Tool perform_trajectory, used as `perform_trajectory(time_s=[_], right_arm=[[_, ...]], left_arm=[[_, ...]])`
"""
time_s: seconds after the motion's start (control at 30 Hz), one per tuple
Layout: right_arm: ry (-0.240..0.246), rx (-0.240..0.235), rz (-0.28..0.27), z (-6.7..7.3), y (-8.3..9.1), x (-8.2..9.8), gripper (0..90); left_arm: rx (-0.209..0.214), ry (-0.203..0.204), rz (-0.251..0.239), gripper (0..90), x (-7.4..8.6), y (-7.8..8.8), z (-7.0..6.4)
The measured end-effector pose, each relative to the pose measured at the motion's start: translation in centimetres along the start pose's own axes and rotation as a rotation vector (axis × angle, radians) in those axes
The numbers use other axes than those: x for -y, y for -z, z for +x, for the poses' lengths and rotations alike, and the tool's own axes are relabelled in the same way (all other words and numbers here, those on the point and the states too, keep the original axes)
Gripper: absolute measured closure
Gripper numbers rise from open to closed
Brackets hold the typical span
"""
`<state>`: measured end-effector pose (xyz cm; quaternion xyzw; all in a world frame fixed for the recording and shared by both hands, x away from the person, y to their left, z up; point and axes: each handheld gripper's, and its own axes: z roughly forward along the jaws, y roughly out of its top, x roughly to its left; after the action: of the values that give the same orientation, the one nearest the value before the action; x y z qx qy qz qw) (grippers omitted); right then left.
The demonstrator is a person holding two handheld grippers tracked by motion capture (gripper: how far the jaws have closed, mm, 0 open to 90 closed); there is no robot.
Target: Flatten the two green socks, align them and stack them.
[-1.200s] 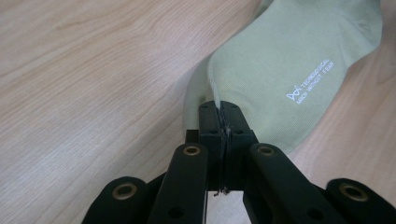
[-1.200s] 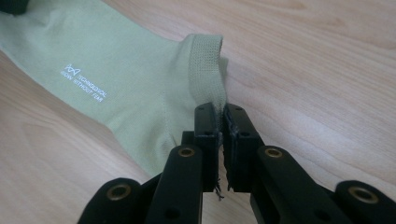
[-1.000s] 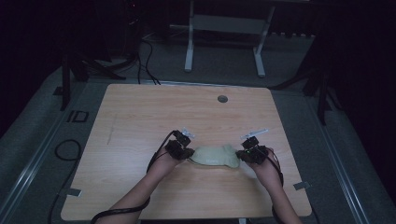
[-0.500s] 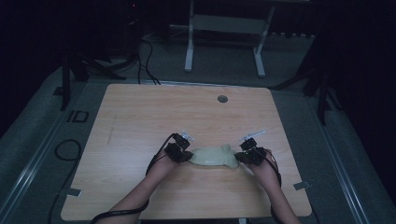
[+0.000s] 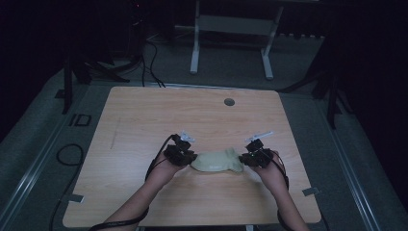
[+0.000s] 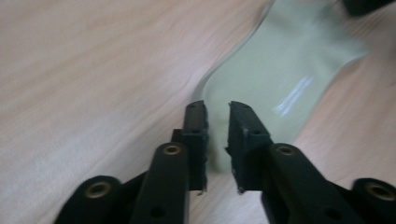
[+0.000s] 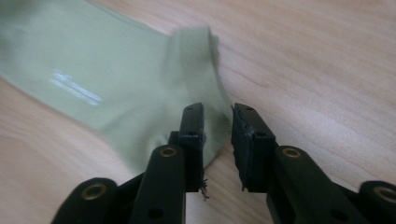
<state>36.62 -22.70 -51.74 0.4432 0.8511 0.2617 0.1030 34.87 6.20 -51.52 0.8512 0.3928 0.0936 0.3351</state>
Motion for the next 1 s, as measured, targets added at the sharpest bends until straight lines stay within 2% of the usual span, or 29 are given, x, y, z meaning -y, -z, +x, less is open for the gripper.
perform_trajectory(time_s=[0.03, 0.1, 0.17, 0.3, 0.4, 0.5, 0.53, 0.63, 0.83, 1.0], right_arm=[[0.000, 0.000, 0.000, 0.0, 0.0, 0.0, 76.8], [0.023, -0.026, -0.012, 0.9, 0.4, 0.0, 84.5], [0.026, -0.038, -0.012, 1.2, 0.3, 0.1, 87.3], [0.037, -0.039, 0.016, 1.7, -0.7, 0.2, 89.3], [0.041, -0.031, 0.033, 1.9, -1.5, 0.4, 89.4], [0.044, -0.023, 0.042, 1.9, -1.9, 0.4, 89.4], [0.042, -0.024, 0.045, 1.9, -2.1, 0.4, 89.3], [0.035, -0.034, 0.042, 2.1, -2.5, 0.3, 88.9], [0.064, -0.030, 0.037, 2.9, -3.1, -0.4, 88.4], [0.060, -0.035, 0.041, 2.9, -3.5, -1.0, 86.9]], left_arm=[[0.006, -0.009, -0.011, 79.4, -0.2, 0.3, -0.3], [0.027, -0.022, -0.013, 85.5, -0.4, 0.2, -1.1], [0.054, -0.034, 0.007, 86.7, -0.3, -0.6, -1.8], [0.068, -0.032, 0.027, 86.8, 0.3, -2.3, -2.4], [0.052, -0.032, 0.051, 88.6, 0.7, -3.3, -2.0], [0.045, -0.013, 0.063, 88.7, 1.2, -3.9, -1.2], [0.052, 0.000, 0.057, 88.7, 1.3, -3.8, -0.9], [0.033, -0.007, 0.060, 88.7, 1.5, -3.5, -0.4], [0.017, 0.012, 0.059, 88.7, 1.9, -3.0, 0.4], [0.024, 0.031, 0.058, 88.5, 2.2, -2.8, 0.7]])
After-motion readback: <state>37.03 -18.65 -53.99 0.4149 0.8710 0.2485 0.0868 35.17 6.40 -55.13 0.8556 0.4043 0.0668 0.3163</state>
